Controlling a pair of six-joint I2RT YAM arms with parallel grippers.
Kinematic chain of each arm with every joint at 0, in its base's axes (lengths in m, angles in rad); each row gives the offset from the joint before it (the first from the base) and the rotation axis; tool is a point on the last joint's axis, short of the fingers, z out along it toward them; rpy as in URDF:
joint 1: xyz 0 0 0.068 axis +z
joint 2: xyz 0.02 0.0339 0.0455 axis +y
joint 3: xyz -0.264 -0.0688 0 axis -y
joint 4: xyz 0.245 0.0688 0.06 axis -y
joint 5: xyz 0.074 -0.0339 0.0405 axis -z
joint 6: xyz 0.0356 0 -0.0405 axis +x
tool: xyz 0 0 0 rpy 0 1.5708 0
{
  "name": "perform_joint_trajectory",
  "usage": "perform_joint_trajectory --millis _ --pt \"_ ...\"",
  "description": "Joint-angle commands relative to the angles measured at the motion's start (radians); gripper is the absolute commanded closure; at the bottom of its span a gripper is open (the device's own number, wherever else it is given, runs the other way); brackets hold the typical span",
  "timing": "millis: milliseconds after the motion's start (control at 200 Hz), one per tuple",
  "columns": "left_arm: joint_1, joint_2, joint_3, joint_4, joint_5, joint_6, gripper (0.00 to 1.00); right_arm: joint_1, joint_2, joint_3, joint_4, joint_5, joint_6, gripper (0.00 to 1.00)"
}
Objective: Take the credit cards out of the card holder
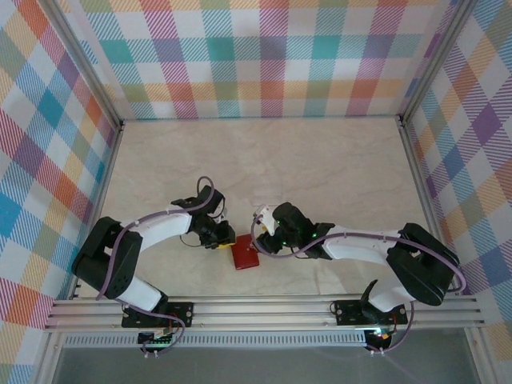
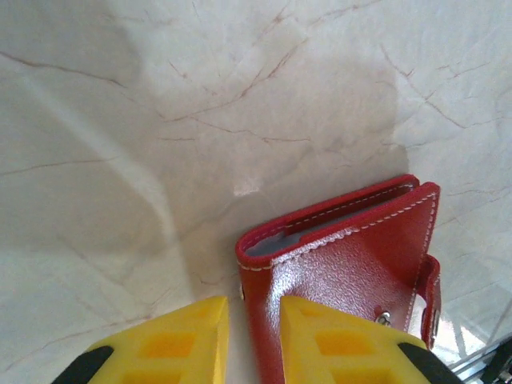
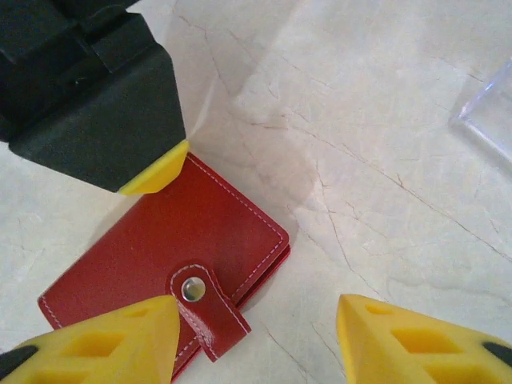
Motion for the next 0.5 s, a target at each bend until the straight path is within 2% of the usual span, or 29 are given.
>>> perform_joint_trajectory --millis 0,155,365,495 --pt "-0.005 -0.042 0.045 -0.073 -0.043 0.012 0.76 0.002 -0.018 0.066 -0.166 -0.014 0.182 0.45" --pt "-0.005 -0.070 0.053 -0.089 -0.085 0.000 0.76 0.013 0.008 0.151 -0.316 -0.064 0.345 0.47" --pt "-0.003 -0.143 0.010 -0.060 -0.105 -0.049 0.72 0.033 0.103 0.285 -0.567 -0.062 0.531 0.52" --pt "-0.003 -0.187 -0.020 -0.043 -0.152 -0.025 0.69 0.042 0.136 0.308 -0.598 -0.062 0.575 0.45"
